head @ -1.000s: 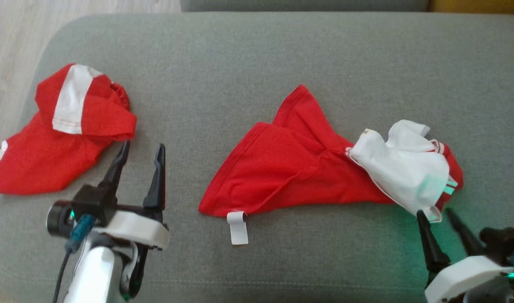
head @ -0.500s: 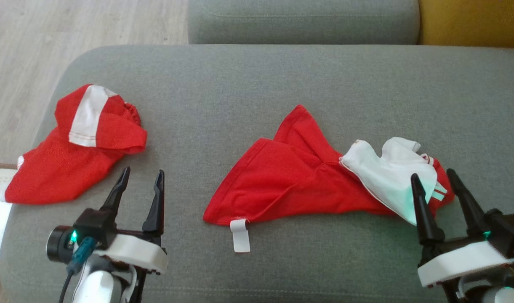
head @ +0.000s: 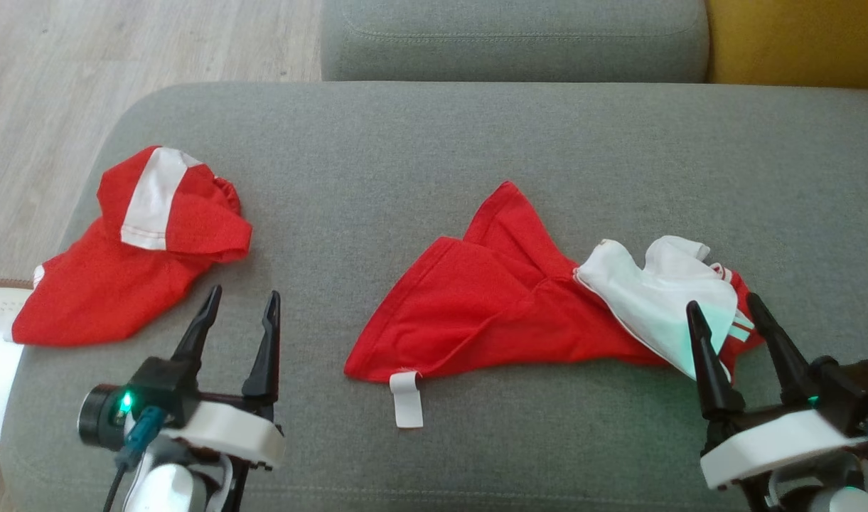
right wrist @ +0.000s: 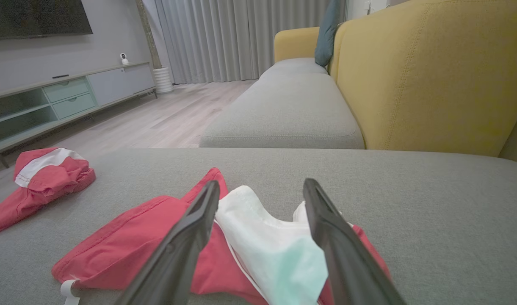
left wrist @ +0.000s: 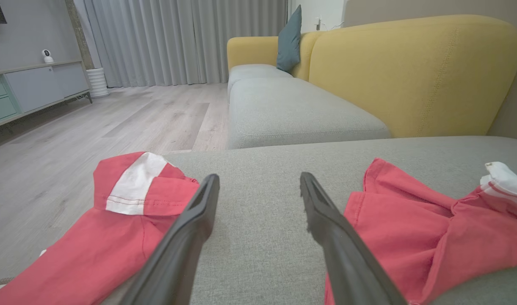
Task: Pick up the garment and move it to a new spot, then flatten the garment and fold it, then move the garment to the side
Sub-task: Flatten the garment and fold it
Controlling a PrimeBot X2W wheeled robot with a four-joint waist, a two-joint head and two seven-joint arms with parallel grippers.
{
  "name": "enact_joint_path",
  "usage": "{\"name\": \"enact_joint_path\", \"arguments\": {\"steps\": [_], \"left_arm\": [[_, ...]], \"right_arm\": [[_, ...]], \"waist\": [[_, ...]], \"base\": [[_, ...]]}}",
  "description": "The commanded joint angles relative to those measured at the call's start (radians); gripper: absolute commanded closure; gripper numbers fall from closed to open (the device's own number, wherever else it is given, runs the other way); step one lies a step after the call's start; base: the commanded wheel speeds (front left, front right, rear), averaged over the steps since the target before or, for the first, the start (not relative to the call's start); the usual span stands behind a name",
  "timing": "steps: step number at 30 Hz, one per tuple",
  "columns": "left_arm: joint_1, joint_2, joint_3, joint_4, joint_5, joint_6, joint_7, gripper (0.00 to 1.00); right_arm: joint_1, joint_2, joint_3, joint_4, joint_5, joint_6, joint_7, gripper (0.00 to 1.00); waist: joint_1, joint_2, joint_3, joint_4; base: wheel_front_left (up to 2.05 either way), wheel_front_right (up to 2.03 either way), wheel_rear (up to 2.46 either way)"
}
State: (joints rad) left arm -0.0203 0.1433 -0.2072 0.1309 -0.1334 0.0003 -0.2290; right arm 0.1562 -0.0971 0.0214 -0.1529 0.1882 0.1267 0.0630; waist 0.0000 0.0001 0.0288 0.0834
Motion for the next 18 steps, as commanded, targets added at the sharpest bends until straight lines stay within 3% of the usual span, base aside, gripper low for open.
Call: {"name": "enact_joint_path", "arguments": {"steps": [1, 12, 18], "left_arm": [[-0.031, 0.016, 0.035, -0.037, 0.001, 0.005, 0.001, 0.0], [-0.038, 0.023, 0.026, -0.04, -0.004, 0.011, -0.001, 0.0], [-0.059, 0.022, 0.02, -0.046, -0.007, 0.013, -0.003, 0.0]], "right_arm": [[-0.023, -0.008, 0.018, -0.032, 0.007, 0.004, 0.005, 0.0], [-0.029, -0.006, 0.011, -0.009, 0.018, 0.004, 0.026, 0.0], [-0.1, -0.059, 0.066, 0.065, 0.01, 0.004, 0.084, 0.0]], "waist": [[0.0, -0.0001, 0.001, 0.0], [0.0, -0.0001, 0.012, 0.001], [0.0, -0.0001, 0.047, 0.001]], "base": [[0.0, 0.0, 0.0], [0.0, 0.0, 0.0], [0.0, 0.0, 0.0]]}}
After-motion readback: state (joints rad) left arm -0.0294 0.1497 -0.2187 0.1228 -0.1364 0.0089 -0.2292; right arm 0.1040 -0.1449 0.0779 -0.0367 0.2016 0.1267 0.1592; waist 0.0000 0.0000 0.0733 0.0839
